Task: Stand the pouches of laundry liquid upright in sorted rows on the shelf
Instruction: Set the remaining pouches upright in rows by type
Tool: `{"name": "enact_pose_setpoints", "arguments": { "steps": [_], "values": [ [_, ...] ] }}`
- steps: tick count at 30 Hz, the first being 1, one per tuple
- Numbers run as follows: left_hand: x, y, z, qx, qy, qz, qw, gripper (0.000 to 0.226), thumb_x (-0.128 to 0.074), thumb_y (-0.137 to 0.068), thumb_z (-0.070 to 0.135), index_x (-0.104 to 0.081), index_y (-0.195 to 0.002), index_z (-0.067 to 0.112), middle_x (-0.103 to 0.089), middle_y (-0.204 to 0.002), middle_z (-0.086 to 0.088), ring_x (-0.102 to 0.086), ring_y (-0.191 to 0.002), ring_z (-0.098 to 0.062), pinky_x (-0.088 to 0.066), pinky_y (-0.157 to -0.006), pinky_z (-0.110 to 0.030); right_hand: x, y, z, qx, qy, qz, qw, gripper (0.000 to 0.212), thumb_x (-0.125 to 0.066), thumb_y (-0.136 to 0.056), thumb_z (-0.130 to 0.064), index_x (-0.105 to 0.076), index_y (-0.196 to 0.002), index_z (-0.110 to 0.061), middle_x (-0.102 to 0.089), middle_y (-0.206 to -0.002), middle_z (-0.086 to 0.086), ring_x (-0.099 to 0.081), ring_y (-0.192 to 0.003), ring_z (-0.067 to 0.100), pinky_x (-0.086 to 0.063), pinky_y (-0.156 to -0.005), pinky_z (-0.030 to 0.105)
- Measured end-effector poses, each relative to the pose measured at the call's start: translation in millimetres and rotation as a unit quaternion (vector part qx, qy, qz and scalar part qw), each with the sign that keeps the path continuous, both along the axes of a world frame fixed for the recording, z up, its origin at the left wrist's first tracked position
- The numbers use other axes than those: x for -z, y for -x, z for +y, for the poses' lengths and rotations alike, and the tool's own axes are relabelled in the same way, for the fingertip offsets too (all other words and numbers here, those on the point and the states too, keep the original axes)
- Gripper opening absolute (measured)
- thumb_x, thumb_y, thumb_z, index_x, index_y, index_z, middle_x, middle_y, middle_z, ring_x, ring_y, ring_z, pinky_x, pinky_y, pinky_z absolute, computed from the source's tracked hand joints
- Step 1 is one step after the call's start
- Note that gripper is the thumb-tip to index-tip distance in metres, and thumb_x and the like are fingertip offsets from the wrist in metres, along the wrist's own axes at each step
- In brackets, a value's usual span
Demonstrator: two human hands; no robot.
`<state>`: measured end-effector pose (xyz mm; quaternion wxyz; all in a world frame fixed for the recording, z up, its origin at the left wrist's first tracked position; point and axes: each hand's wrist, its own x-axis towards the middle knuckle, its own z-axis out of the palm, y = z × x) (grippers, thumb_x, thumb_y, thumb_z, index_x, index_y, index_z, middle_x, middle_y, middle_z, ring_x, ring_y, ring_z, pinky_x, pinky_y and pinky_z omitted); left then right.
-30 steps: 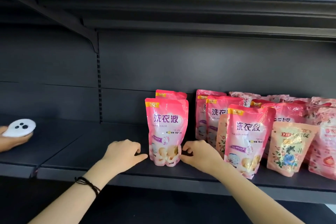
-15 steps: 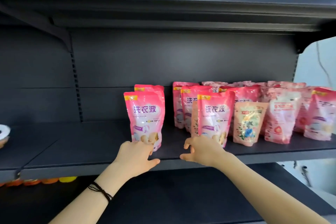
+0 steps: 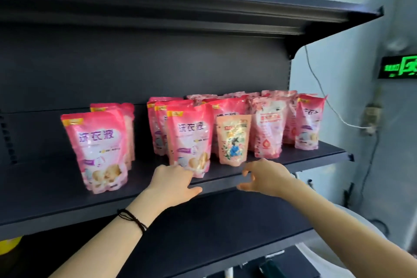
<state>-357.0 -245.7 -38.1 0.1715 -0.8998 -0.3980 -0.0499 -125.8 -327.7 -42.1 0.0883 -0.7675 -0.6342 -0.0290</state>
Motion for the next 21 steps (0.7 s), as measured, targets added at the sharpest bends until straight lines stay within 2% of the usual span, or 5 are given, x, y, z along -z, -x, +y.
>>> {"name": "enact_pose_setpoints", "arguments": {
  "steps": [3,7,13,17,21],
  "values": [
    [-3,-50,-6,0.002,-0.017,0.014,1.0,0.051,-0.042,-0.087,0.065,-0.057,-0.106,0.02,-0.054,-0.114,0.001,-0.055,-0.102,-0.024,-0.039,-0.075,-0.033,-6,-48,-5,0.007,0.013,-0.031,0.999,0.051,-0.06,-0.081,-0.06,-0.056,-0.12,-0.027,-0.062,-0.113,-0.005,-0.059,-0.105,0.019,-0.042,-0.075,0.03],
    [-3,-116,-5,-0.021,0.02,0.0,1.0,0.045,-0.042,-0.085,0.067,-0.056,-0.097,0.025,-0.062,-0.096,0.004,-0.058,-0.094,-0.022,-0.039,-0.072,-0.033,-15,-118,-9,0.002,0.026,-0.045,0.999,0.05,-0.063,-0.08,-0.057,-0.057,-0.12,-0.028,-0.062,-0.117,-0.004,-0.06,-0.106,0.02,-0.044,-0.077,0.03],
    [-4,-210,-10,-0.01,0.025,-0.068,0.997,0.045,-0.042,-0.087,0.063,-0.056,-0.101,0.024,-0.061,-0.094,0.006,-0.056,-0.088,-0.019,-0.037,-0.069,-0.031,-28,-215,-11,-0.005,0.053,-0.074,0.996,0.054,-0.062,-0.082,-0.055,-0.053,-0.126,-0.026,-0.059,-0.116,-0.005,-0.057,-0.106,0.02,-0.042,-0.074,0.03],
    [-1,-257,-12,0.01,0.032,-0.081,0.996,0.047,-0.041,-0.087,0.063,-0.059,-0.103,0.022,-0.064,-0.096,0.005,-0.06,-0.089,-0.019,-0.042,-0.073,-0.031,-25,-259,-5,0.013,0.066,-0.069,0.995,0.052,-0.061,-0.081,-0.055,-0.052,-0.125,-0.029,-0.055,-0.118,-0.003,-0.059,-0.102,0.02,-0.047,-0.079,0.032],
    [6,-293,-4,0.032,0.025,-0.101,0.994,0.045,-0.041,-0.087,0.064,-0.058,-0.099,0.024,-0.064,-0.088,0.007,-0.06,-0.082,-0.018,-0.044,-0.069,-0.03,-21,-286,6,0.022,0.047,-0.067,0.996,0.051,-0.059,-0.083,-0.057,-0.052,-0.124,-0.027,-0.051,-0.109,-0.005,-0.057,-0.103,0.02,-0.046,-0.077,0.031]
  ]
}}
